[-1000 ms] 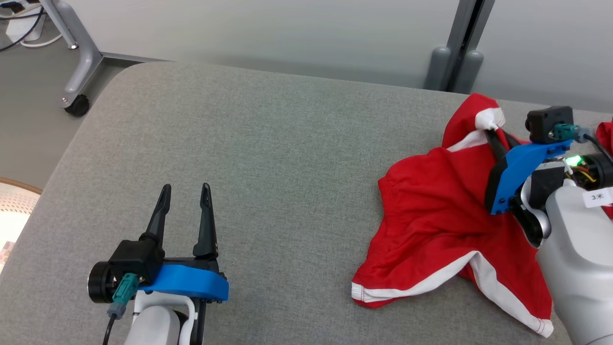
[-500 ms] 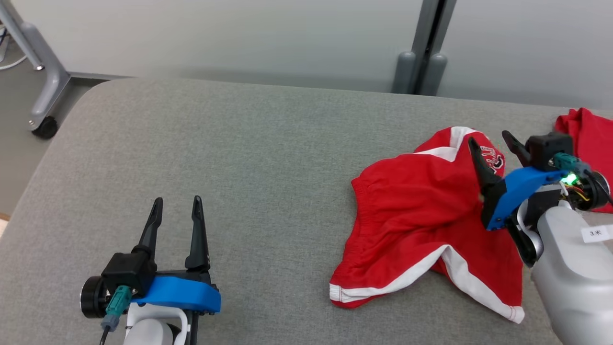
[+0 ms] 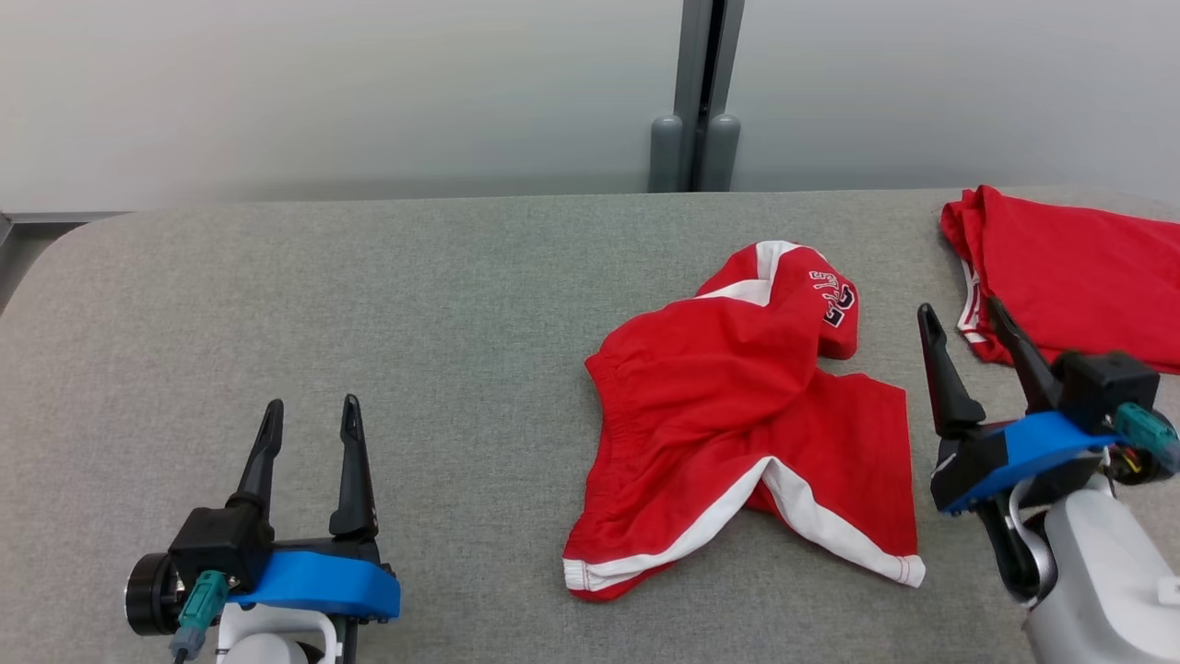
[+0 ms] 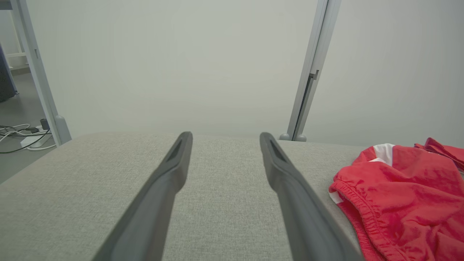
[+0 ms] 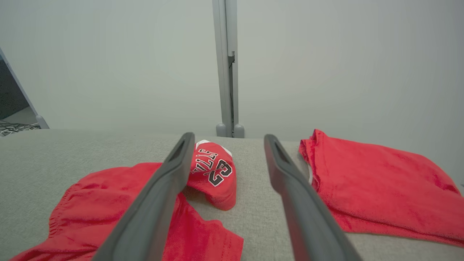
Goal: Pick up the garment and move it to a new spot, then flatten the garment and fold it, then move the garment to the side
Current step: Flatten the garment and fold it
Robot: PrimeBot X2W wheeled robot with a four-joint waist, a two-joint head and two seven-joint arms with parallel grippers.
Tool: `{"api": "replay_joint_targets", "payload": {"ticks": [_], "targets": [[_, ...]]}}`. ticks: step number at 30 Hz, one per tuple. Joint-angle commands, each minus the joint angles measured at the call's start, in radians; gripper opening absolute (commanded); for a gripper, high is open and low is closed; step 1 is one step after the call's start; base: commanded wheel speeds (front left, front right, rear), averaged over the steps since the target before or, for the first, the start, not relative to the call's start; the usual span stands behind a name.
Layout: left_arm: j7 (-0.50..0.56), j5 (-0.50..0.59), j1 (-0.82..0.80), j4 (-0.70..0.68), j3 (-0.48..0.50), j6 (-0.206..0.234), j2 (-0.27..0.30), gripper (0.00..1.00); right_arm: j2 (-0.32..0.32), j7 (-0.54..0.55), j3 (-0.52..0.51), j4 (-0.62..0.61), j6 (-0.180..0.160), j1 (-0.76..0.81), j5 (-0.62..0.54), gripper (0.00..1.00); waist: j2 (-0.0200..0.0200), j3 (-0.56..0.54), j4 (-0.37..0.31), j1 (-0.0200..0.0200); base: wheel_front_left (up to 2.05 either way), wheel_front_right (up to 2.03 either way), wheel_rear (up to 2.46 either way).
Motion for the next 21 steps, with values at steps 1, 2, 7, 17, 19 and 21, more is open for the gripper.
{"api": "replay_joint_targets", "payload": {"ticks": [1,2,7,17,19,21], "targets": [[-0.004,-0.002,0.008,-0.007,0.006,0.002,0.006,1.0,0.016,-0.005,-0.02,-0.039,0.0,0.047,-0.004,1.0,0.0,-0.005,-0.013,0.0,0.0,0.0,0.0],[-0.004,-0.002,0.011,-0.007,0.005,0.002,0.008,1.0,0.024,-0.006,-0.036,-0.068,0.0,0.074,-0.008,1.0,0.0,-0.006,-0.017,0.0,0.0,0.0,0.0],[-0.003,-0.005,0.021,-0.017,0.005,0.009,0.015,1.0,0.068,0.011,-0.094,-0.207,0.0,0.205,-0.034,1.0,0.0,-0.015,-0.031,0.0,0.0,0.0,0.0],[0.013,-0.014,0.044,-0.036,0.005,0.019,0.029,1.0,0.151,0.12,-0.146,-0.511,0.0,0.408,-0.097,1.0,0.0,-0.02,-0.029,0.0,0.0,0.0,0.0],[0.018,-0.015,0.05,-0.04,0.006,0.022,0.031,1.0,0.161,0.141,-0.138,-0.553,0.0,0.439,-0.107,1.0,0.0,-0.02,-0.026,0.0,0.0,0.0,0.0],[0.021,-0.017,0.056,-0.046,0.008,0.027,0.034,1.0,0.169,0.156,-0.135,-0.585,0.0,0.463,-0.116,1.0,0.0,-0.022,-0.023,0.0,0.0,0.0,0.0]]}}
